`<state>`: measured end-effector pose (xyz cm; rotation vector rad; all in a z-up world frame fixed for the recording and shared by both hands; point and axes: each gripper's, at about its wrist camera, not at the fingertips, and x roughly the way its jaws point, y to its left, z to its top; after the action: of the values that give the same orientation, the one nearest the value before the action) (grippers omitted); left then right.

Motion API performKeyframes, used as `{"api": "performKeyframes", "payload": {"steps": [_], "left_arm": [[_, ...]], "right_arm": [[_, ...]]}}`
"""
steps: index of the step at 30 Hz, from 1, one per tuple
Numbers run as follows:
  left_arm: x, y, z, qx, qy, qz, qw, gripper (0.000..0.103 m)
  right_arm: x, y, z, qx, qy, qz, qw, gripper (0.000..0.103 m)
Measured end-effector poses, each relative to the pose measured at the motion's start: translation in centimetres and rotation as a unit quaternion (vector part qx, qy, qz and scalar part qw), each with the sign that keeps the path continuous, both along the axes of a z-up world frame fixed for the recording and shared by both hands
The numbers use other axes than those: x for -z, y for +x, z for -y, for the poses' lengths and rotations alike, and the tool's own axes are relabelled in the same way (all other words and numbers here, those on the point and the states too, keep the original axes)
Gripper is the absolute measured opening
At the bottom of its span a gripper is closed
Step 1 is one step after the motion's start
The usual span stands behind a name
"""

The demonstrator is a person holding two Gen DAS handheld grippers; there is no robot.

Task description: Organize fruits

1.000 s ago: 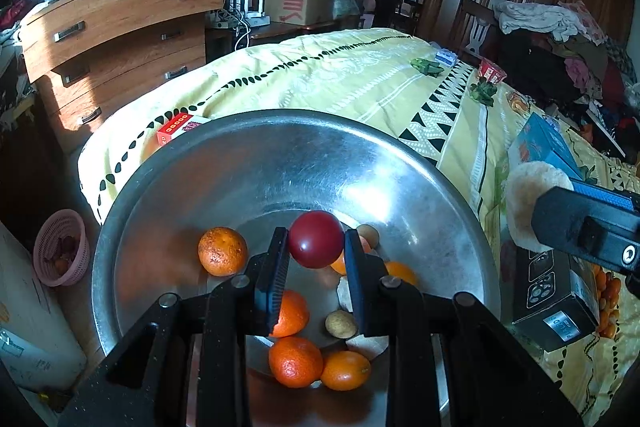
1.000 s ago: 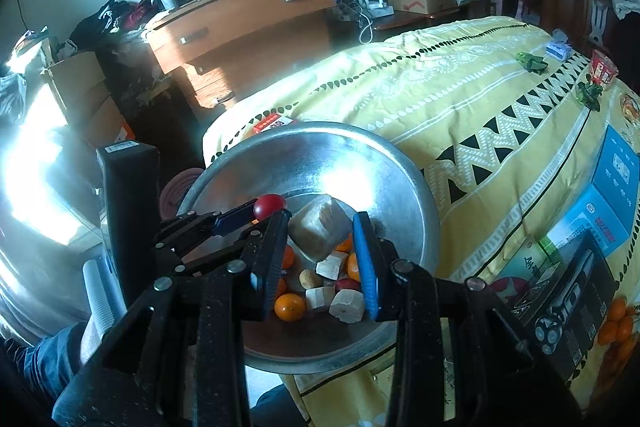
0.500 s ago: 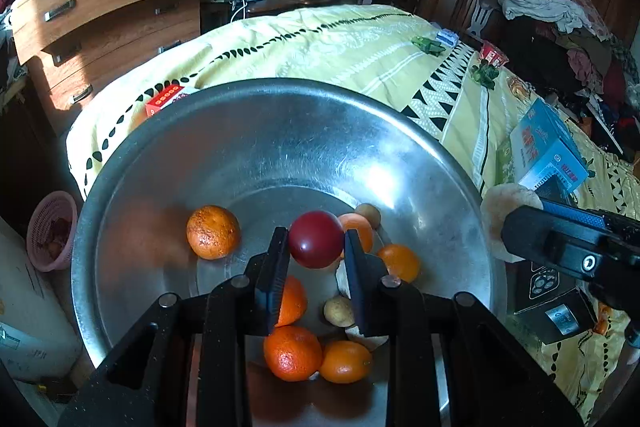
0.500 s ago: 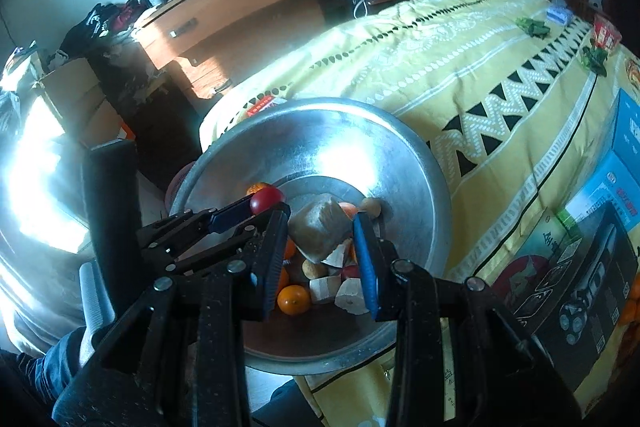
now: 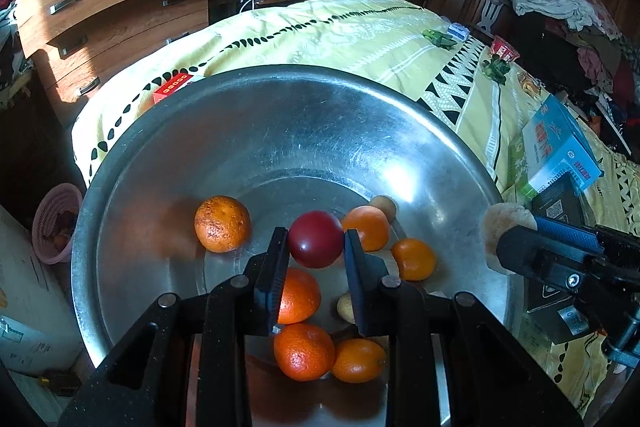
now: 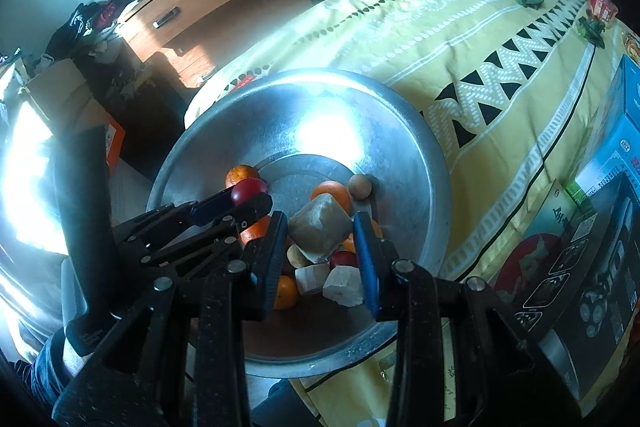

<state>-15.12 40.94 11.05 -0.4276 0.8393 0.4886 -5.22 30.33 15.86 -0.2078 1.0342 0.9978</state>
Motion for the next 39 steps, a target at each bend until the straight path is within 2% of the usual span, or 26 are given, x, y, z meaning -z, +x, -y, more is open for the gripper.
{"api": "performKeyframes", "payload": {"steps": [1,3,4,5,6,12,16,19,24,26,27,30,32,33,36,39], "left_arm": [[0.1,0.1,0.0,-0.003,0.001,-0.005,1.0000,0.043],[0.1,0.1,0.1,-0.004,0.003,-0.011,0.9999,0.063],[0.0,0.1,0.3,-0.006,0.009,-0.013,0.9999,0.068],[-0.1,0.0,0.3,-0.008,0.013,-0.015,0.9998,0.068],[-0.2,0.0,0.5,-0.010,0.018,-0.016,0.9997,0.069],[-2.4,-0.5,2.4,-0.017,0.062,-0.008,0.9979,0.070],[-4.8,-0.2,4.8,-0.002,0.087,0.012,0.9962,0.071],[-6.5,0.3,7.1,0.015,0.098,0.025,0.9947,0.071],[-9.4,1.1,12.3,0.060,0.112,0.054,0.9904,0.072],[-10.7,1.4,15.7,0.095,0.120,0.077,0.9852,0.078],[-11.3,1.5,17.7,0.115,0.126,0.088,0.9813,0.084],[-12.4,2.0,24.4,0.190,0.133,0.125,0.9647,0.097],[-12.2,2.8,29.0,0.236,0.127,0.133,0.9542,0.097],[-11.7,3.2,31.1,0.256,0.122,0.133,0.9497,0.098],[-7.8,5.3,37.2,0.316,0.090,0.107,0.9384,0.102],[-2.0,8.0,41.2,0.343,0.065,0.047,0.9358,0.102]], "right_arm": [[0.0,0.0,0.0,0.000,-0.002,0.001,1.000,0.036],[-0.2,-0.1,0.2,0.001,-0.002,0.009,1.000,0.051],[-0.5,-0.1,0.4,0.003,0.002,0.014,1.000,0.067],[-0.9,-0.2,0.7,0.008,0.008,0.018,1.000,0.078],[-1.4,-0.2,1.1,0.014,0.016,0.023,1.000,0.080],[-5.3,-1.3,4.4,0.038,0.063,0.055,0.996,0.081],[-8.0,-2.3,7.5,0.057,0.090,0.095,0.990,0.085],[-9.3,-2.6,9.9,0.070,0.102,0.103,0.987,0.088],[-10.5,-3.2,15.0,0.110,0.118,0.126,0.979,0.088],[-10.8,-3.9,18.4,0.139,0.127,0.149,0.971,0.088],[-10.8,-4.6,20.9,0.165,0.127,0.173,0.963,0.089],[-10.0,-6.0,27.5,0.245,0.108,0.222,0.937,0.100],[-8.2,-6.6,32.7,0.307,0.075,0.245,0.917,0.103],[-7.2,-6.6,34.6,0.329,0.055,0.247,0.910,0.103],[-2.1,-6.1,40.5,0.392,-0.018,0.217,0.894,0.103],[3.8,-5.3,44.6,0.430,-0.066,0.144,0.889,0.103]]}}
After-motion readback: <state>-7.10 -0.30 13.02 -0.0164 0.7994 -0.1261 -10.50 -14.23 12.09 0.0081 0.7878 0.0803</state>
